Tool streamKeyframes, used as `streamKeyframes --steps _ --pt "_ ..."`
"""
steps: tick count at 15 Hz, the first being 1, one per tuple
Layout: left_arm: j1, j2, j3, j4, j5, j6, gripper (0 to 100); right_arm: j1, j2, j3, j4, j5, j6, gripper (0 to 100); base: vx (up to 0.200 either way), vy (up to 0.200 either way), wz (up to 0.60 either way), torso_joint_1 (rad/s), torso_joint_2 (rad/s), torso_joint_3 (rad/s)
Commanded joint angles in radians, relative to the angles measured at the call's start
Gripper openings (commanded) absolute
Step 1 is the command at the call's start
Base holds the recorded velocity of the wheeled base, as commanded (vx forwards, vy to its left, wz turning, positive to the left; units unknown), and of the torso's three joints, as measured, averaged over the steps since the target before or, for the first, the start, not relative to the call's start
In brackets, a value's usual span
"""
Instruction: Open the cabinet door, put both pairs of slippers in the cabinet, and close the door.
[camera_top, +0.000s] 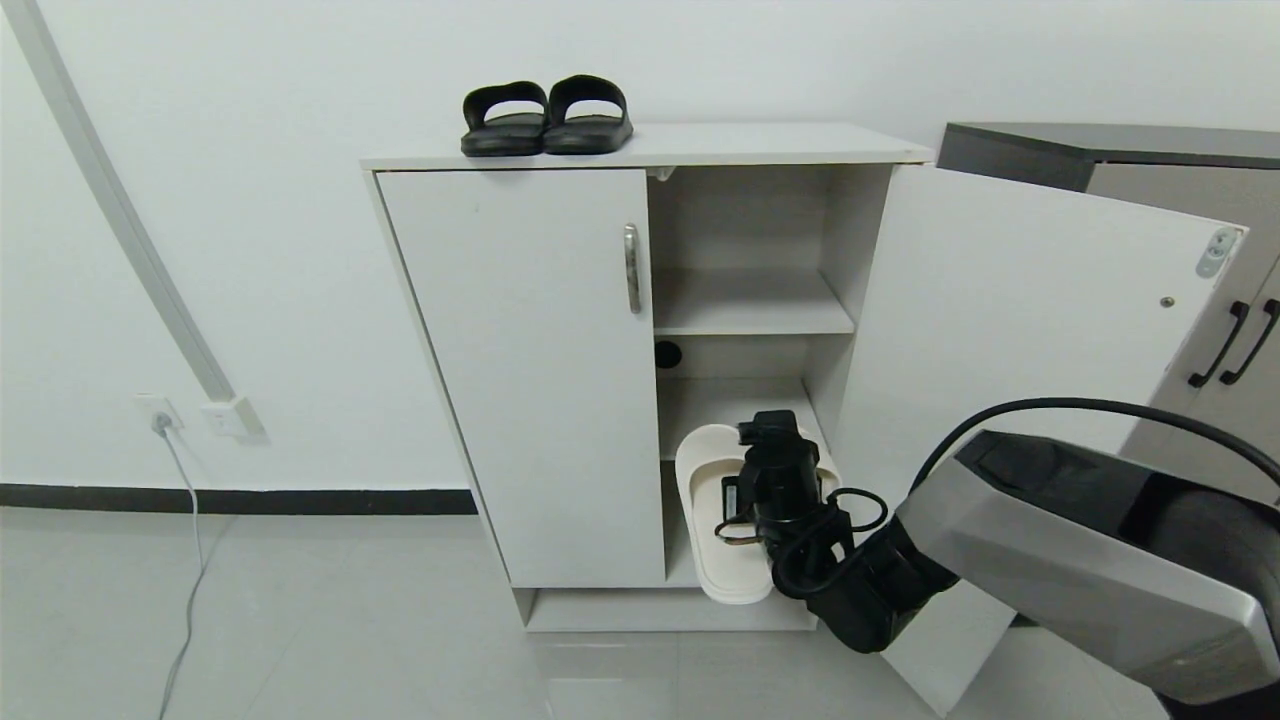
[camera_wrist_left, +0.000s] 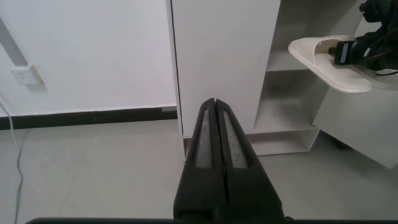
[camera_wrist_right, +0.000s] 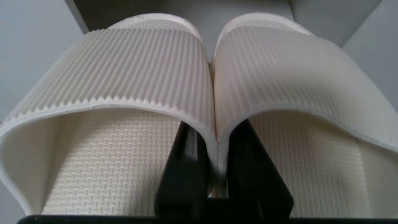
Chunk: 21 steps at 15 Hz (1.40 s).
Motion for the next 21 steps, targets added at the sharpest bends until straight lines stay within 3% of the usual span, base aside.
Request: streamKeyframes --steps 1,5,14,21 --pt "0.000 0.002 0.000 0.000 0.001 0.000 0 0.002 0.029 -0.013 0.002 0.000 0.001 0 0.000 0.000 0.00 0.000 0.00 0.000" --pt "0.000 0.002 0.000 0.000 0.001 -0.002 0 0.004 0.042 -0.020 0.003 0.000 0.005 0 0.000 0.000 0.00 0.000 0.00 0.000" --pt "0.000 0.002 0.000 0.000 0.001 -0.002 0 0.001 0.087 -0.051 -0.007 -0.020 0.005 0 0.000 0.000 0.00 0.003 0.00 -0.172" --pt "0.000 0.002 0.000 0.000 0.001 -0.002 0 -0.016 0.188 -0.071 -0.348 -0.071 -0.183 0 0.000 0.000 0.00 0.000 0.00 -0.013"
